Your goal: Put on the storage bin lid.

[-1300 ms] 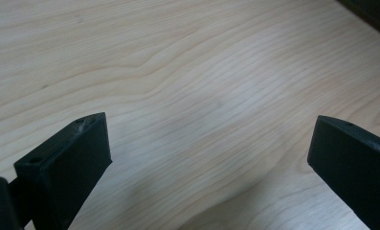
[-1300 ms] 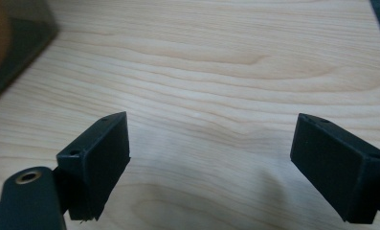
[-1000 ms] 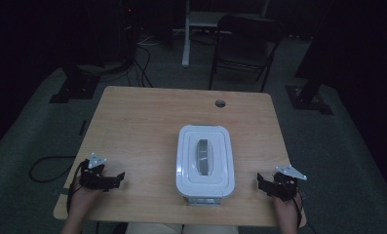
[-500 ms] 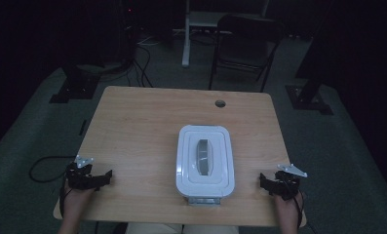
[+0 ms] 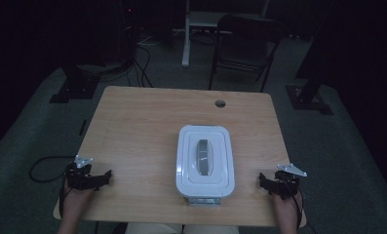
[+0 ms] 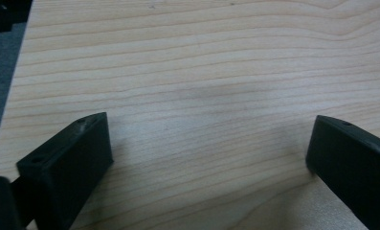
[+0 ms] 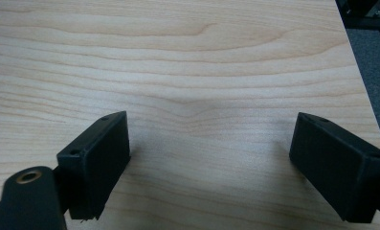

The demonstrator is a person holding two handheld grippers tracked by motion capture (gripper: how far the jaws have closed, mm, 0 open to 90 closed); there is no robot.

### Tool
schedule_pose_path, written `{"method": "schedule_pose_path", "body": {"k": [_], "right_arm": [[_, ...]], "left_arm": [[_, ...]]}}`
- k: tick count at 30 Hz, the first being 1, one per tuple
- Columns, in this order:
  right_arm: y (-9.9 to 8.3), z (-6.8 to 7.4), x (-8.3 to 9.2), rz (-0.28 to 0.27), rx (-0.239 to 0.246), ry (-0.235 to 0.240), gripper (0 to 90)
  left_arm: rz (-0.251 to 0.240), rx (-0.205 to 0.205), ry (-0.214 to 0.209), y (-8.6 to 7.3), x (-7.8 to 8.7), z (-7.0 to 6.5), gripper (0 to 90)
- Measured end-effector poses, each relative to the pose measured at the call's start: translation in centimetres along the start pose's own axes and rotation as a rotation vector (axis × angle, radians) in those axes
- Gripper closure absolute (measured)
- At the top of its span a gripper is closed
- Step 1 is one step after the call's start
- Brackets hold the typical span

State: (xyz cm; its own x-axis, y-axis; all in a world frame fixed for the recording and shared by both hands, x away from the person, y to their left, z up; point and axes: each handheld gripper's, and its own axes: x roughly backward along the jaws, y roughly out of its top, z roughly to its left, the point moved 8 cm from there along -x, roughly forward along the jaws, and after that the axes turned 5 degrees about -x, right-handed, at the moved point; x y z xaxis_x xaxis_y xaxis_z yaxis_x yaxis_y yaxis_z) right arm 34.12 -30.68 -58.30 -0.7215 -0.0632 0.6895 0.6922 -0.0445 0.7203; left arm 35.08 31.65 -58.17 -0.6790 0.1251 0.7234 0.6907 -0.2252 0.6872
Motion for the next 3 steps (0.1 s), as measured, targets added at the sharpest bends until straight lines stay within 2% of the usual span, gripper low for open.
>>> {"method": "schedule_pose_path", "body": {"k": [3], "right_arm": [[0.01, 0.01, -0.01, 0.0, -0.001, -0.001, 13.2]], "left_arm": [[0.0, 0.002, 0.001, 0.0, 0.0, 0.01, 2.7]]}}
